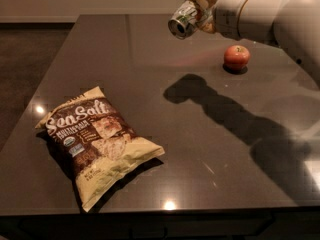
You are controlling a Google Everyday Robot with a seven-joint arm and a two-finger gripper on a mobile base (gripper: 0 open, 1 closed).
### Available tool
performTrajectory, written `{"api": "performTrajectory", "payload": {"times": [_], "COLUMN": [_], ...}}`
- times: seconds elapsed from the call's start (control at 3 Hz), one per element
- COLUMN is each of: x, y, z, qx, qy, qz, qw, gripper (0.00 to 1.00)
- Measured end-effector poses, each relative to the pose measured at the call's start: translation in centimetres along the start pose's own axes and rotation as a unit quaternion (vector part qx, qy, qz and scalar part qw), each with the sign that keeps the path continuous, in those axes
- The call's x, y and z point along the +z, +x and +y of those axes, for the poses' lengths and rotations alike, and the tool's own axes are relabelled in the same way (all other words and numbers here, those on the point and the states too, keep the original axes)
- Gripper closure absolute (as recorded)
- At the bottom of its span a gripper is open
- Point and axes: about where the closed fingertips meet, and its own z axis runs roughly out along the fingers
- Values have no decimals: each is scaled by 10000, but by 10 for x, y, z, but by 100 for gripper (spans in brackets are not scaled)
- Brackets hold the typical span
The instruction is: Knock 7up can over
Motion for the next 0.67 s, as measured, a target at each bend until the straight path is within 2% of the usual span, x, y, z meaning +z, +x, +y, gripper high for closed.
{"api": "performTrajectory", "payload": {"times": [0.33,0.67], "x": [-3,1], "y": [-5,-11], "z": [8,9], "qx": [-1045,-2266], "qy": [37,231], "qz": [139,312], "qw": [9944,9732], "gripper": [100,100]}}
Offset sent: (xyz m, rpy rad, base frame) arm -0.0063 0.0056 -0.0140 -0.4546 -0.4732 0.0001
